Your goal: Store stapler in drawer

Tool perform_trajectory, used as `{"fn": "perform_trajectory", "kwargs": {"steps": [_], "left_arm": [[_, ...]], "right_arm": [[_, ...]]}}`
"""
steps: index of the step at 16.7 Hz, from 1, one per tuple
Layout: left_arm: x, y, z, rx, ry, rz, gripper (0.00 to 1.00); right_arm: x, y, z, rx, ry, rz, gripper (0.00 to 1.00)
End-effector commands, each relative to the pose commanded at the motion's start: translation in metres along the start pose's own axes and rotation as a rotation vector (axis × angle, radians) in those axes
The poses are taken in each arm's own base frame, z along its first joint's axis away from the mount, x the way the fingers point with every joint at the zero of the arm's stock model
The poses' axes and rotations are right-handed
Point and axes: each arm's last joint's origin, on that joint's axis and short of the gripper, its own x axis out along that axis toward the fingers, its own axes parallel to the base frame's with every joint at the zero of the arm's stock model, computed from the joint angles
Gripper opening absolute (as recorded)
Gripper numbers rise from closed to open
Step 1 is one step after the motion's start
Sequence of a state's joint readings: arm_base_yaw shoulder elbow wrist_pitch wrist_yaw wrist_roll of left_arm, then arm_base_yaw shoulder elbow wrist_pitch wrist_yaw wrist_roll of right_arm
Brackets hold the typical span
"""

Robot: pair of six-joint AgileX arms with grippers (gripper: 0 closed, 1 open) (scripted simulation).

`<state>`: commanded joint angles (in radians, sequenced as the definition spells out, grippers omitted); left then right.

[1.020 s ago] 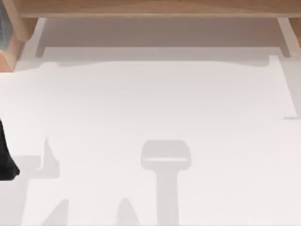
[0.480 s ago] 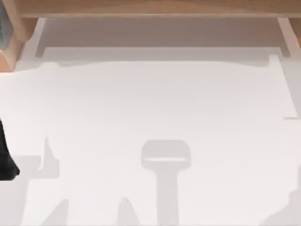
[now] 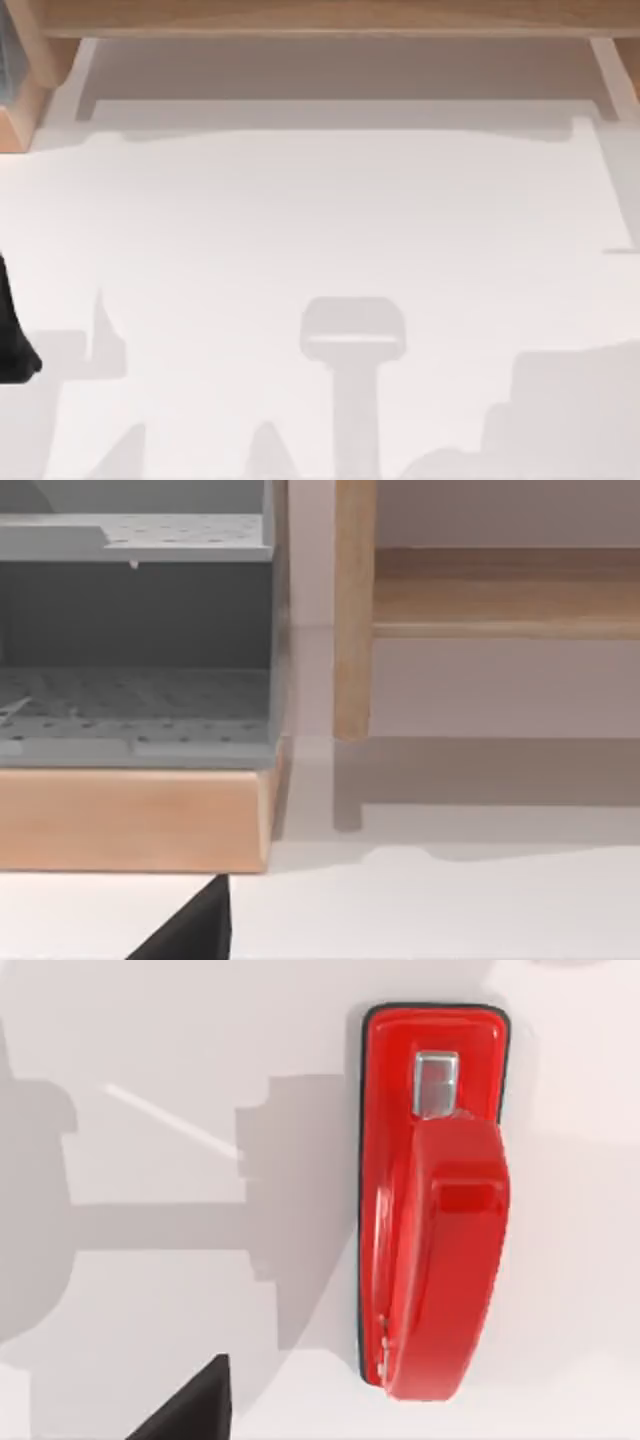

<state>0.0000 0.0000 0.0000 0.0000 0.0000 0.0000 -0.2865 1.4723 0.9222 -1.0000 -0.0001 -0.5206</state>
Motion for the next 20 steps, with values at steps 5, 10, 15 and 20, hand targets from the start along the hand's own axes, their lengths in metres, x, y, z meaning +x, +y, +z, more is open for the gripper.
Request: {"fn": "perform_trajectory", "kwargs": {"steps": [5,10,15,20], "left_arm": [[0.000,0.000,0.000,0.000,0.000,0.000,1.00],[0.000,0.000,0.000,0.000,0.000,0.000,1.00],[0.000,0.000,0.000,0.000,0.000,0.000,1.00],[0.000,0.000,0.000,0.000,0.000,0.000,1.00]], "right_arm": [[-0.002,0.006,0.000,0.003,0.018,0.013,1.00],[0.007,0.005,0.000,0.003,0.019,0.014,1.00],[0.046,0.005,0.001,0.003,0.018,0.013,1.00],[0.068,0.007,-0.002,0.003,0.018,0.013,1.00]]}}
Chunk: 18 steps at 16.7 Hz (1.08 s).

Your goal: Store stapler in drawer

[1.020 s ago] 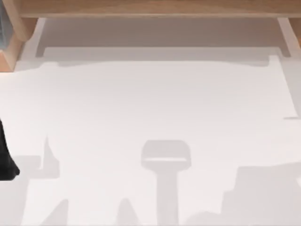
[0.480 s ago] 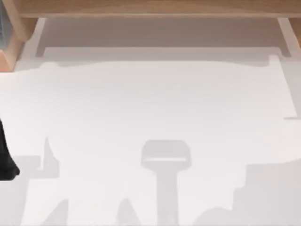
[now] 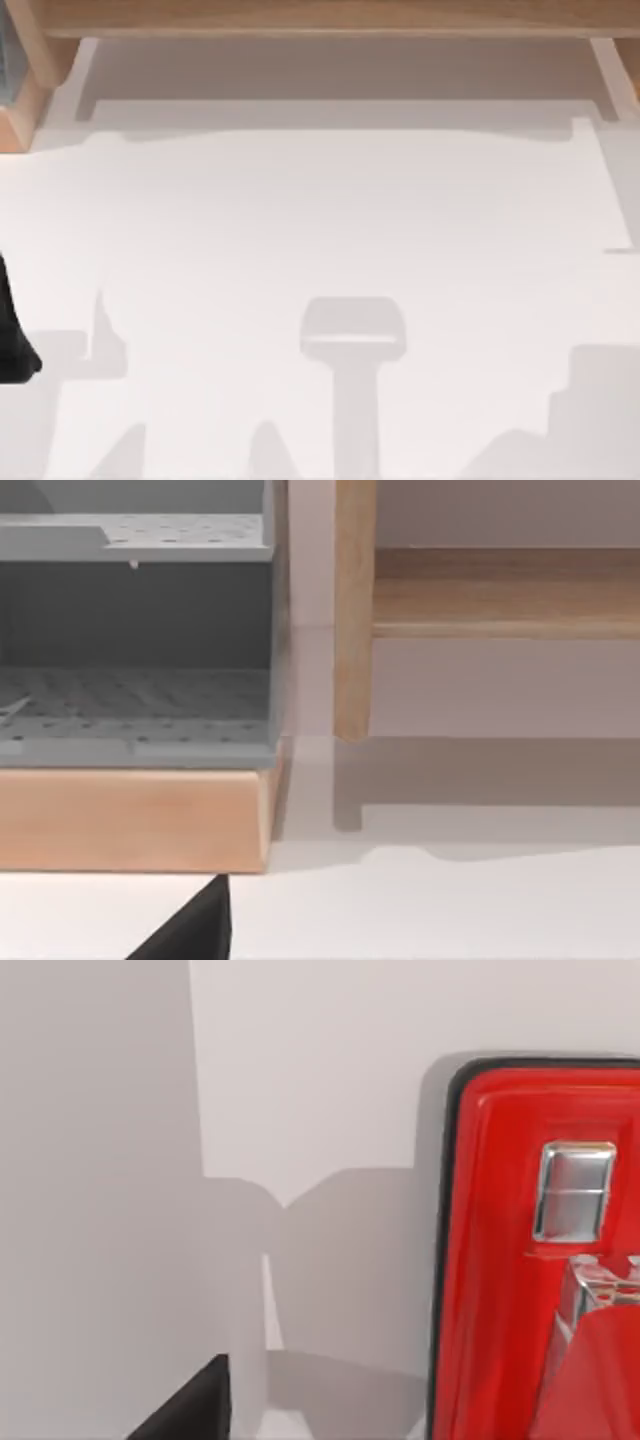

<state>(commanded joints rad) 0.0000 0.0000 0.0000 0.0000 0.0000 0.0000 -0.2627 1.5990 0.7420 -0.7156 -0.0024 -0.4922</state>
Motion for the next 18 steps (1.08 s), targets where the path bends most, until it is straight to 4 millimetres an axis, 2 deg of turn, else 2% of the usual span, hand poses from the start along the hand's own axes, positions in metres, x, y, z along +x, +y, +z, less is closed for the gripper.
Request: {"fn": "perform_trajectory", "kwargs": {"steps": [3,16,18], "left_arm": [[0.0000,0.0000,0.0000,0.000,0.000,0.000,1.00],[0.0000,0.0000,0.0000,0.000,0.000,0.000,1.00],[0.0000,0.0000,0.0000,0.000,0.000,0.000,1.00]], "right_arm": [[0.0000,0.0000,0.0000,0.000,0.000,0.000,1.00],[0.0000,0.0000,0.0000,0.000,0.000,0.000,0.02],[0.0000,0.0000,0.0000,0.000,0.000,0.000,0.00]]}}
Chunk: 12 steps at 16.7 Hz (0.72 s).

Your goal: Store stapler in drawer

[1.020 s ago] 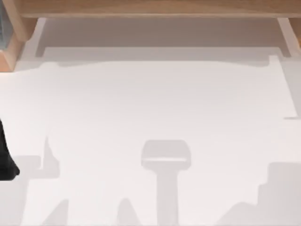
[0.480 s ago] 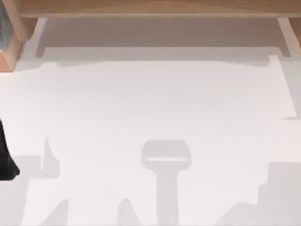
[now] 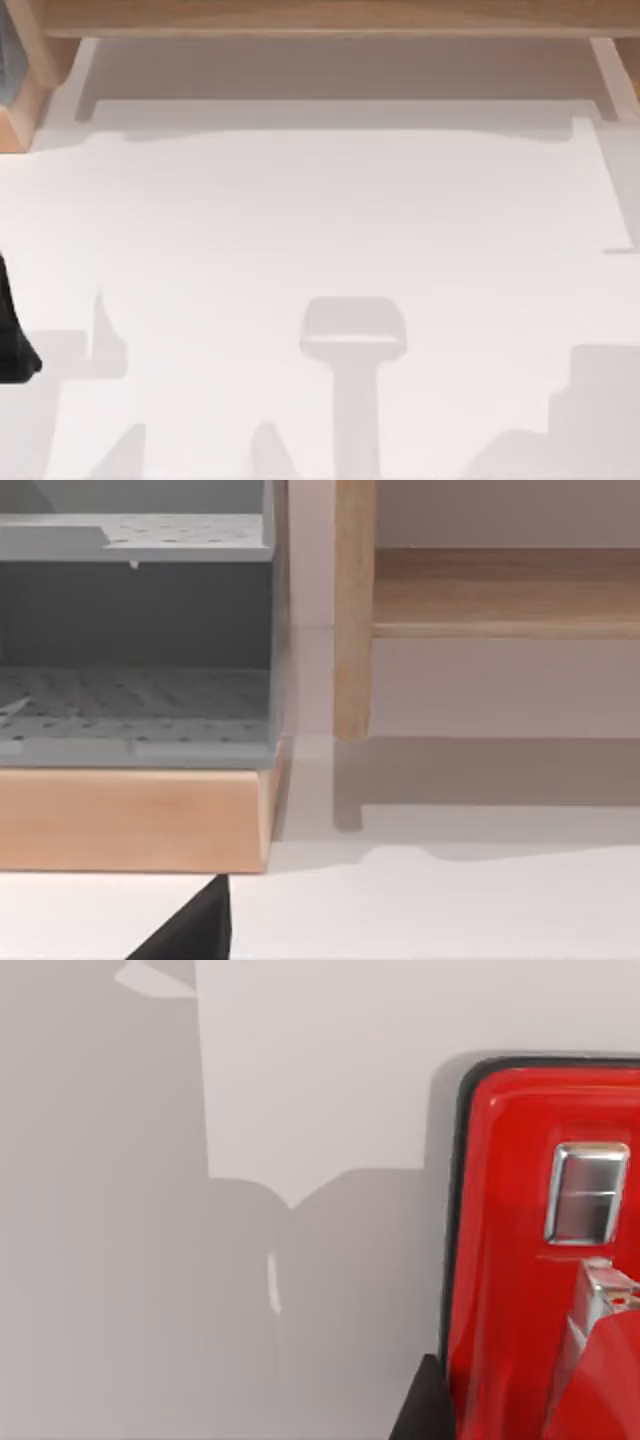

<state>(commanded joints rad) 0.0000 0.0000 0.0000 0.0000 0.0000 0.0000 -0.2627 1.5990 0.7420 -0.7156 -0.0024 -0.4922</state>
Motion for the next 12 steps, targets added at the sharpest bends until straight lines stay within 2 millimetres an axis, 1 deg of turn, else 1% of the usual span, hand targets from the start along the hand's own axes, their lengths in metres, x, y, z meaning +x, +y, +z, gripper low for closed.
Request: {"fn": "perform_trajectory", "kwargs": {"steps": [8,12], "left_arm": [[0.000,0.000,0.000,0.000,0.000,0.000,1.00],[0.000,0.000,0.000,0.000,0.000,0.000,1.00]], "right_arm": [[-0.001,0.000,0.000,0.001,-0.003,-0.002,0.00],[-0.018,0.000,0.000,0.001,0.005,0.002,0.00]]}}
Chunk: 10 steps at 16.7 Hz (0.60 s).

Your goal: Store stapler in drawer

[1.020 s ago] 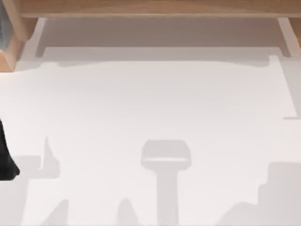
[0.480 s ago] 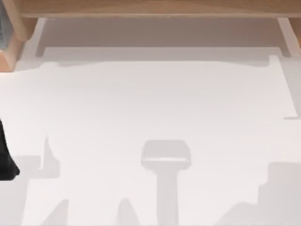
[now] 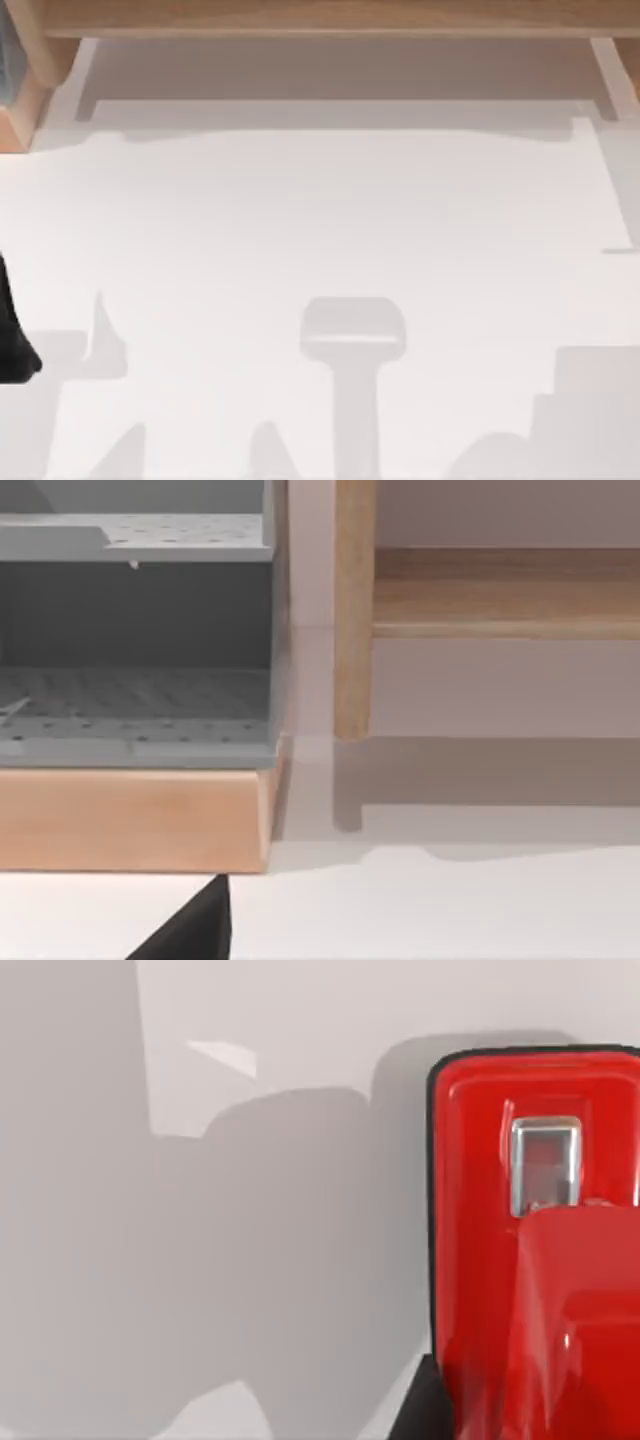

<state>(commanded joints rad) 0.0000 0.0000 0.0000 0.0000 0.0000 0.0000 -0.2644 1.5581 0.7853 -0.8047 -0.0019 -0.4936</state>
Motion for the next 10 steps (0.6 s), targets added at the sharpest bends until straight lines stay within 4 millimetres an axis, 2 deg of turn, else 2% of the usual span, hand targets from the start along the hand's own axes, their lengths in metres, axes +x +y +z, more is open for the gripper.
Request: {"fn": "perform_trajectory", "kwargs": {"steps": [3,8,10], "left_arm": [[0.000,0.000,0.000,0.000,0.000,0.000,1.00],[0.000,0.000,0.000,0.000,0.000,0.000,1.00],[0.000,0.000,0.000,0.000,0.000,0.000,1.00]], "right_arm": [[-0.012,0.000,0.000,0.000,-0.006,-0.003,0.00],[-0.012,0.000,0.000,0.001,-0.008,-0.004,0.00],[-0.028,-0.002,0.006,-0.004,-0.075,-0.036,0.00]]}}
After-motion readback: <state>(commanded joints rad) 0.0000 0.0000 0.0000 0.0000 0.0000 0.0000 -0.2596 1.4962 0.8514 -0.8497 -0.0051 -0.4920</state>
